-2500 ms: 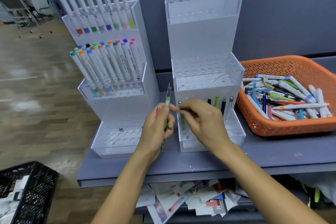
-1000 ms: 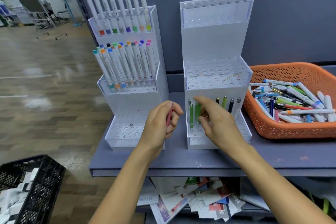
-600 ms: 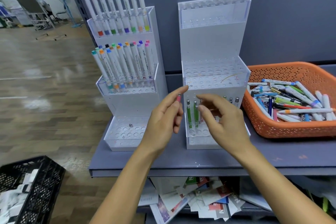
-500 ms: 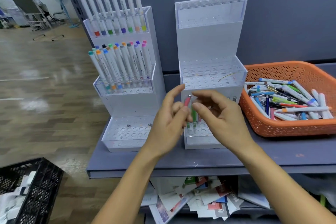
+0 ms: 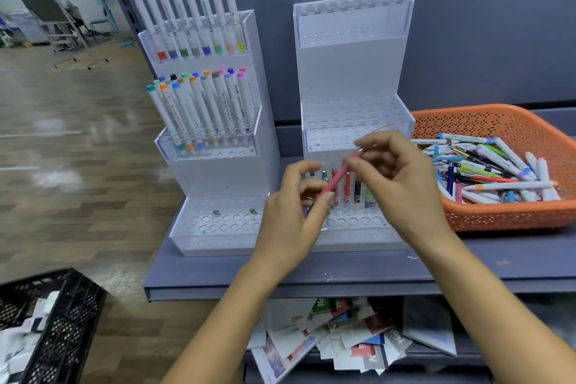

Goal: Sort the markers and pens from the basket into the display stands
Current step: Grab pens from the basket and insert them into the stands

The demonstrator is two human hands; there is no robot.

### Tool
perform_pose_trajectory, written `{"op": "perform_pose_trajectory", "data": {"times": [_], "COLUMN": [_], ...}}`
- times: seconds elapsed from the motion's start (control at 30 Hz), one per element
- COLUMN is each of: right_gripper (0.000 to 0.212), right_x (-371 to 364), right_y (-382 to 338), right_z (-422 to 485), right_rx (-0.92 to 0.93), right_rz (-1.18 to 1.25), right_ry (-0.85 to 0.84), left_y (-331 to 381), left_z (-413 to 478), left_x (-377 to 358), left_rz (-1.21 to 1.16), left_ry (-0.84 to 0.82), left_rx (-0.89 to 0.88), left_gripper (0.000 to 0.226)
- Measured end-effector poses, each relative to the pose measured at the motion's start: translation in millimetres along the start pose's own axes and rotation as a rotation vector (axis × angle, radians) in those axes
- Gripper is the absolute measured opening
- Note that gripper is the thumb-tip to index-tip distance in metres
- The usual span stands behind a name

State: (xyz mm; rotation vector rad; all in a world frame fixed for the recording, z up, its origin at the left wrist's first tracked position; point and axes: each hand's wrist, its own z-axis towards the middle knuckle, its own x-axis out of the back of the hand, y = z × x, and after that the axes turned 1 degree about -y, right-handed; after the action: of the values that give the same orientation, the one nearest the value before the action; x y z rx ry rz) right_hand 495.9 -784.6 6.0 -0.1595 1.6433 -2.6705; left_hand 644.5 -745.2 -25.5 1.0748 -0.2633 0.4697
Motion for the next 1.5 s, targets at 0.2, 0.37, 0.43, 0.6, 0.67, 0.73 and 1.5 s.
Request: {"op": "perform_pose_trajectory", "data": {"times": [0.2, 0.37, 0.43, 0.6, 0.67, 0.73, 1.5], "right_gripper": [0.017, 0.014, 0.014, 0.015, 0.015, 0.015, 0.027], "right_x": [9.8, 4.7, 2.8, -1.4, -2.9, -4.6, 28.1], "right_y": [8.8, 19.6, 23.5, 39.0, 48.4, 56.9, 4.8], "right_z": [9.0, 10.6, 10.3, 7.3, 4.0, 0.0, -137.3], "right_rx": [0.278, 0.358, 0.372, 0.336, 0.316, 0.3, -0.354], "right_rz": [-0.328, -0.484, -0.525, -0.591, -0.624, -0.663, -0.158], "right_ry": [0.078, 0.035, 0.022, -0.029, -0.05, -0.085, 0.222], "left_y": [-37.0, -43.7, -43.1, -48.1, -49.6, -50.1, 6.2], "left_z": [-10.8, -17.7, -19.9, -24.2, -26.8, -30.1, -106.1], "left_x": [14.3, 15.9, 13.6, 15.7, 18.0, 20.0, 29.3], "left_rz": [0.544, 0.627, 0.647, 0.729, 0.73, 0.726, 0.089], "left_ry": [0.052, -0.03, -0.092, -0.125, -0.117, -0.118, 0.058], "left_rx": [-0.107, -0.076, -0.078, -0.042, -0.014, 0.006, 0.367], "left_gripper": [0.027, 0.032, 0.033, 0.03, 0.025, 0.025, 0.032]}}
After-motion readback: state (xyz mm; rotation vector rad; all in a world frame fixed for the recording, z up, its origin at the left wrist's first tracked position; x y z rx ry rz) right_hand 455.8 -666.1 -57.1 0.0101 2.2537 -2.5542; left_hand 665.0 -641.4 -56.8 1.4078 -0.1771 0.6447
